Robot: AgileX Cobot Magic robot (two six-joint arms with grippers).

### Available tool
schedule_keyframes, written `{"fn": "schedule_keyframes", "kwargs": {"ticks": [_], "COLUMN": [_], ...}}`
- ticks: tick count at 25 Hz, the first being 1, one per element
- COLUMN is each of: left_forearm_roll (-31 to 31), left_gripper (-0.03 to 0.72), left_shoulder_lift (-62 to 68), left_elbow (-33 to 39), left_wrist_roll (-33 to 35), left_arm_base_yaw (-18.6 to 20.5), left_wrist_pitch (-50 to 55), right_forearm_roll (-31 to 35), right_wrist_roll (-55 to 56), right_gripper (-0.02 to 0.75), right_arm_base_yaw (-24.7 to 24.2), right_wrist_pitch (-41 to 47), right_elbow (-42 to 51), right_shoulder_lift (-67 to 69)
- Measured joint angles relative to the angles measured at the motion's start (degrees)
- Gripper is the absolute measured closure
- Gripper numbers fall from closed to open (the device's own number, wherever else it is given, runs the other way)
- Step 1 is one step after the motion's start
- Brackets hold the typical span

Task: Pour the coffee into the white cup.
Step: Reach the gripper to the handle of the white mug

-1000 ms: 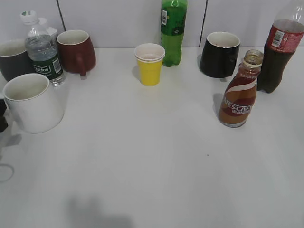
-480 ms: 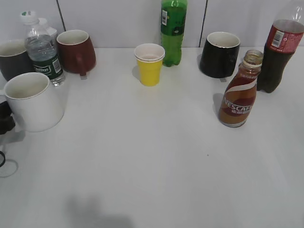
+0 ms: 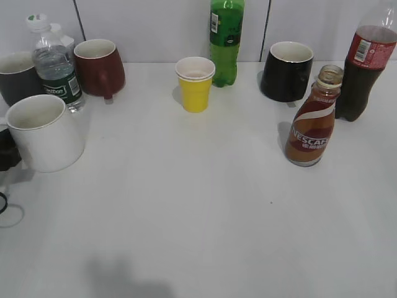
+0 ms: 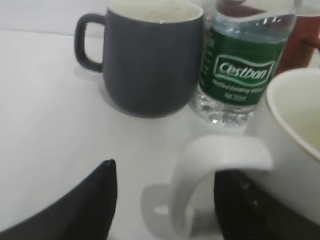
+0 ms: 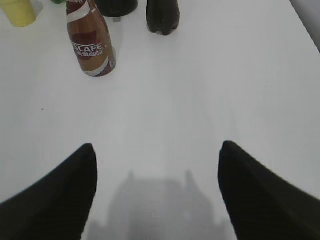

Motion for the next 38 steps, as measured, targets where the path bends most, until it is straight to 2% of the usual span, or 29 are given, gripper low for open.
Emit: {"fn": "schedule_keyframes", "kwargs": {"ticks": [10,27,33,38], "left_forearm_roll": [14.77,18.56,20.22,21.57], "left_gripper": [0.221,0.314,0.407,0.565], "left_shoulder_lift": [0.17,3.25,8.28,9.66], "left_elbow": [-4.24,-8.78,-13.18,-14.58], "left_wrist_roll": [-2.39,-2.95,-2.99,-3.02], "left_arm_base_yaw": [6.12,6.52,6.60,6.60], "left_wrist_pitch": [0.53,5.27,0.81,-0.43], "right_forearm_roll": [0.00,0.00,0.00,0.00], "right_wrist_roll": [0.00,0.00,0.00,0.00], "right_gripper": [0.150,0.150,0.150,0.150], "right_arm_base_yaw": [0.00,0.00,0.00,0.00], "right_wrist_pitch": [0.00,0.00,0.00,0.00], "right_elbow": [0.00,0.00,0.00,0.00], "right_shoulder_lift": [0.00,0.00,0.00,0.00]}}
